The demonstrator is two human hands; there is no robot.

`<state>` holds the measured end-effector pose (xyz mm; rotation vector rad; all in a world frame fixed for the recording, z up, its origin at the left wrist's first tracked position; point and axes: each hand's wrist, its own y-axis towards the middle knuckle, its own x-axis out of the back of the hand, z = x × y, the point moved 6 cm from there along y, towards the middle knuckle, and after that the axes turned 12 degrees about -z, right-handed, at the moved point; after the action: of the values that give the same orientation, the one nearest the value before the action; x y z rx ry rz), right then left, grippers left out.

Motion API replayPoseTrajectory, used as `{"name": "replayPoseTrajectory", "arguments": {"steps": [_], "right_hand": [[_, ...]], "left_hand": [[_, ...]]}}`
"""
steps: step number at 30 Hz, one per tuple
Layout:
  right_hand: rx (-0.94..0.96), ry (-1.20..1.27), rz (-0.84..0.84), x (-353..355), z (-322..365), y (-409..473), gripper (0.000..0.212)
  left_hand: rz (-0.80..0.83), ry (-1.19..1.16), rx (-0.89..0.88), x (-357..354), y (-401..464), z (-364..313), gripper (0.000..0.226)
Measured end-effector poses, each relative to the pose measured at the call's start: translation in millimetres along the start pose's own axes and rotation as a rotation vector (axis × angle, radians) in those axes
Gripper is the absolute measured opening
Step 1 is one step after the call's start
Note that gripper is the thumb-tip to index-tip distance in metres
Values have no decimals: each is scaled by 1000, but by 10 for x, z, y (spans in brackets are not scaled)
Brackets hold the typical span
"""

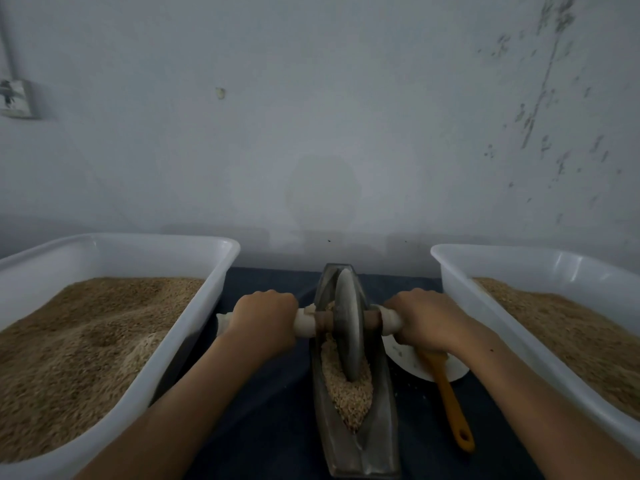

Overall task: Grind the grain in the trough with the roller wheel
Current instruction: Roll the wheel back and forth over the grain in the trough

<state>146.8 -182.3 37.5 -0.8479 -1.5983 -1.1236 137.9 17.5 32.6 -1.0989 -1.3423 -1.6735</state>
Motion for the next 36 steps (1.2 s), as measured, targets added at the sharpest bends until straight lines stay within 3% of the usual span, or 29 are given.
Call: {"name": "replayPoseTrajectory", "arguments": {"steps": [3, 6, 10, 14, 17, 20, 26, 28, 33, 36], "right_hand": [[-12, -34, -220, 14, -10, 27, 10], [-13, -36, -325, 2, -13, 40, 10], [-10, -55, -234, -1, -24, 43, 15], [4, -3, 39, -11, -26, 12, 11], [-14, 20, 153, -15, -28, -26, 21], [-19, 8, 108, -17, -23, -8, 17], [-22, -49, -263, 9, -23, 42, 9], [-23, -50, -316, 4, -26, 50, 5], [2, -85, -243, 5, -24, 62, 8], [9, -49, -23, -10, -40, 38, 11]], "left_hand": [[-91, 6, 29, 21, 3, 1, 16], [-159, 2, 52, 32, -1, 3, 14], [-82, -2, 46, -9, 5, 19, 16], [60, -7, 4, -19, 20, 17, 22], [97, 5, -16, -12, 15, 4, 24], [74, 15, -4, -11, 20, 11, 23], [-108, -4, 59, 1, 28, 27, 18], [-144, -23, 76, 7, 20, 28, 16], [-66, -34, 51, -25, 13, 41, 19], [51, -29, 19, -36, 14, 39, 25]]}}
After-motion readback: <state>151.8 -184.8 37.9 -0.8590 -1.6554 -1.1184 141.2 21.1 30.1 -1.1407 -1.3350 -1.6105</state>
